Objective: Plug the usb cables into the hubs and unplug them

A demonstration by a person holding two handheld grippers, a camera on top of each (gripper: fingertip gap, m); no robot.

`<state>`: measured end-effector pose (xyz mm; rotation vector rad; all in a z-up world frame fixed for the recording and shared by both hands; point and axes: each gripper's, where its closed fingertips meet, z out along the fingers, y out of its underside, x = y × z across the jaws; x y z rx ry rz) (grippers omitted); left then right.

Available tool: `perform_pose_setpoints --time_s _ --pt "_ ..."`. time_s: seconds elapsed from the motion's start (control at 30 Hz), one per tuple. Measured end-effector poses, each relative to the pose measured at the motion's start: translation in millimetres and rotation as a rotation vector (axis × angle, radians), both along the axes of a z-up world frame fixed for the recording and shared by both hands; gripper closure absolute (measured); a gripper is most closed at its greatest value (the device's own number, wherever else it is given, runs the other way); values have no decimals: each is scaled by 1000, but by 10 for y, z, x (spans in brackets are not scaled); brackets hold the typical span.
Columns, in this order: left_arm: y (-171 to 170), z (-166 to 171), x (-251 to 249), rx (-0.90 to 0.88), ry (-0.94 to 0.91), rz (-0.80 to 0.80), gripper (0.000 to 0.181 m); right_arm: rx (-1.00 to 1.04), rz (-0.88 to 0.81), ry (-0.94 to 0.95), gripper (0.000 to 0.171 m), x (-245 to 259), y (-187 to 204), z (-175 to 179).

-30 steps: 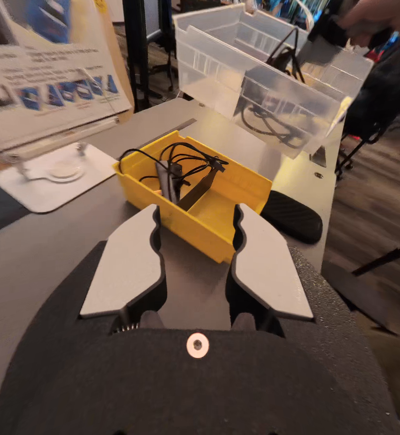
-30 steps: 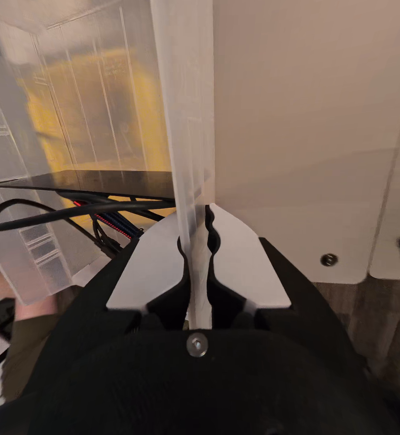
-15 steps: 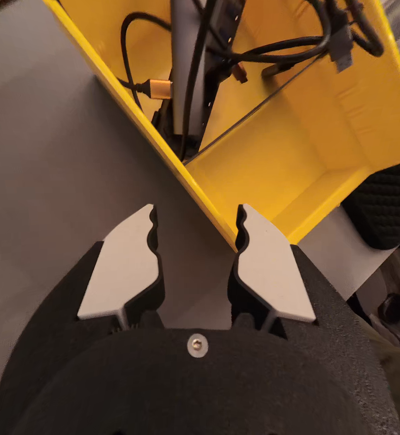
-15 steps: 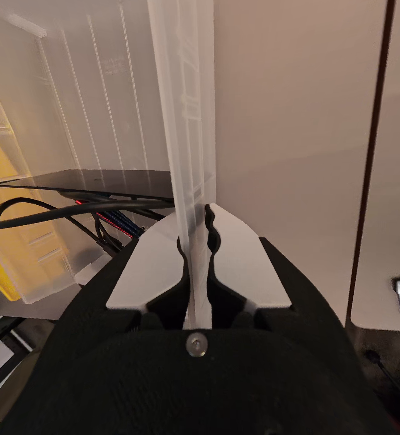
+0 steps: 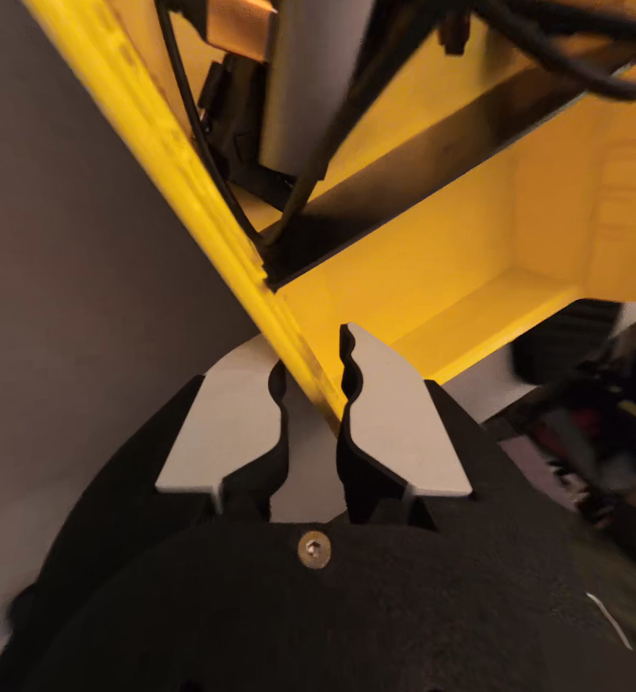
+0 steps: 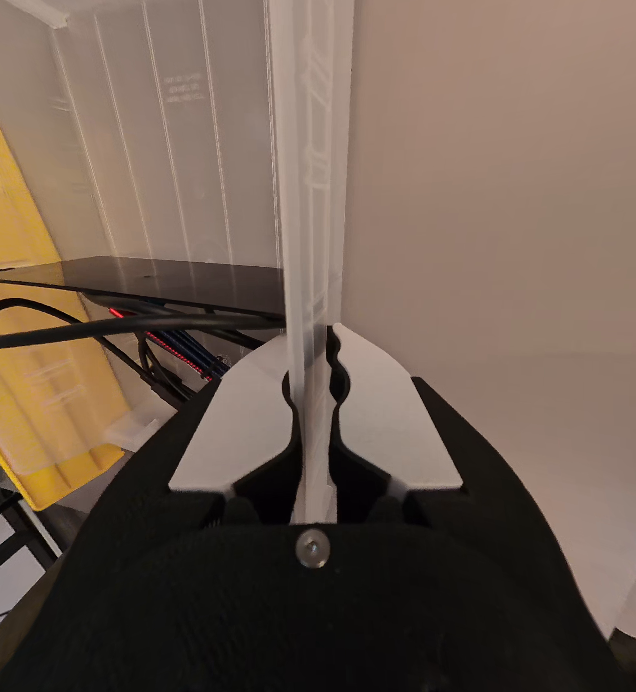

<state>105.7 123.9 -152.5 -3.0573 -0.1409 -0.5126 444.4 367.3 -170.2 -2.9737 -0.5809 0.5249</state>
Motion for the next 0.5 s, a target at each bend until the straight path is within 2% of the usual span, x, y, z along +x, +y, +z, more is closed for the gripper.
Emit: perform_pose_setpoints --time_s 0.07,0.13,0.27,0.37,0.43,0.5 --pt "-27 -2 -37 -68 51 -56 159 -10 18 12 160 -61 -60 -38" --pt "-24 0 -164 -99 46 -12 169 -4 26 13 161 -90 -102 -42" --pt "-52 -6 -742 -63 176 -65 178 3 36 9 160 -94 -183 -41" --pt "-126 6 -1125 -38 108 98 174 14 31 14 160 -114 -212 -38" --pt "-277 10 -1407 -42 165 66 175 22 41 13 160 -153 -233 -37" --pt "-441 16 -1647 -38 159 131 174 25 56 14 159 -227 -270 -36"
